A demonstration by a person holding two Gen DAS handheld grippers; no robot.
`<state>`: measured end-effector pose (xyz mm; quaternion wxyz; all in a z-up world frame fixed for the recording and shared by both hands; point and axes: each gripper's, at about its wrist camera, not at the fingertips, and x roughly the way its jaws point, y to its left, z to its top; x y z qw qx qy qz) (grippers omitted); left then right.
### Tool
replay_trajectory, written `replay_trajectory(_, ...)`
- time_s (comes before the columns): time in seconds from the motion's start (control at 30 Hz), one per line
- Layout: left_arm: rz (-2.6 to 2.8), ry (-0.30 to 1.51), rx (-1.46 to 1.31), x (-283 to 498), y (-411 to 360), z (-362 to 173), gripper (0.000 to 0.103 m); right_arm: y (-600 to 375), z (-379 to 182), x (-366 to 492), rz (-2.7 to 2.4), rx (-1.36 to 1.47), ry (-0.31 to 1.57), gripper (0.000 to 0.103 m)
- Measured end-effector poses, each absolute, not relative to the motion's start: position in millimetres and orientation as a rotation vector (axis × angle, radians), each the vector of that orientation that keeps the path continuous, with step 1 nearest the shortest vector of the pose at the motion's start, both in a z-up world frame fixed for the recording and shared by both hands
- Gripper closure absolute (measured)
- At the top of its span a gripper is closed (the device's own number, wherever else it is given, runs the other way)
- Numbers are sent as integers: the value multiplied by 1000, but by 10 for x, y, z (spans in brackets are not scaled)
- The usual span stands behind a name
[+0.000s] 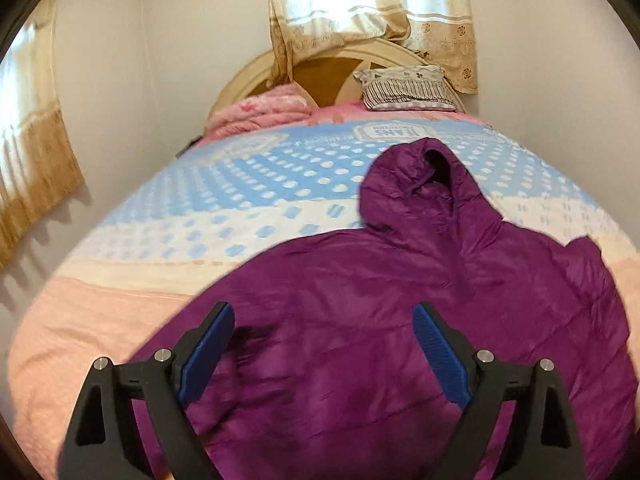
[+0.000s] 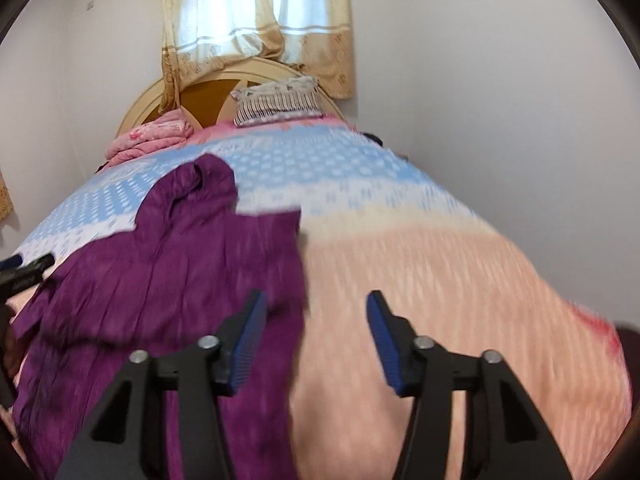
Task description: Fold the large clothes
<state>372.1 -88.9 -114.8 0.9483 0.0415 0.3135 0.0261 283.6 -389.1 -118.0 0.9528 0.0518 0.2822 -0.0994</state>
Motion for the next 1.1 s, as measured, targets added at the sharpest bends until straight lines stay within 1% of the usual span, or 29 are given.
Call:
replay_trajectory(0.03, 59, 655, 77, 3820, -950, -1207, 12, -3899, -1198, 3092, -202, 117, 590, 60)
replay_trajectory(0.07, 56, 663, 78, 3846, -1021, -1267, 12, -3895, -1239, 3282, -201, 126, 601, 71)
replay_trajectory(0.1, 52, 673, 88, 3906, -1087, -1344, 12, -3901, -1283, 3481, -195, 144, 618, 77)
replay_trajectory(0.2, 75, 697, 170, 3985, -1268, -1619, 12, -3828, -1496, 3985, -175, 152, 672, 78)
replay_trajectory(0.27, 89, 746, 210, 4107, -1316, -1849, 12, -3742, -1665, 4201, -168, 118, 724, 78)
replay_trajectory(0.37, 64, 823, 198, 4230, -1286, -2040, 12, -3714, -1943, 4336, -180, 90, 798, 78)
replay_trajectory(0.47, 48, 830, 177, 4247, -1258, -2068, 11, -3799, -2199, 4304, -178, 123, 839, 77)
replay_trajectory(0.53, 46, 832, 169, 4265, -1251, -2076, 11, -3831, -2193, 4249, -179, 139, 828, 78)
replay_trajectory(0.7, 48, 832, 167, 4250, -1266, -2091, 10, -3736, -2196, 4225, -208, 76, 829, 78)
replay_trajectory(1.1, 44, 835, 157, 4247, -1251, -2083, 9, -3698, -2204, 4362, -231, 22, 841, 77)
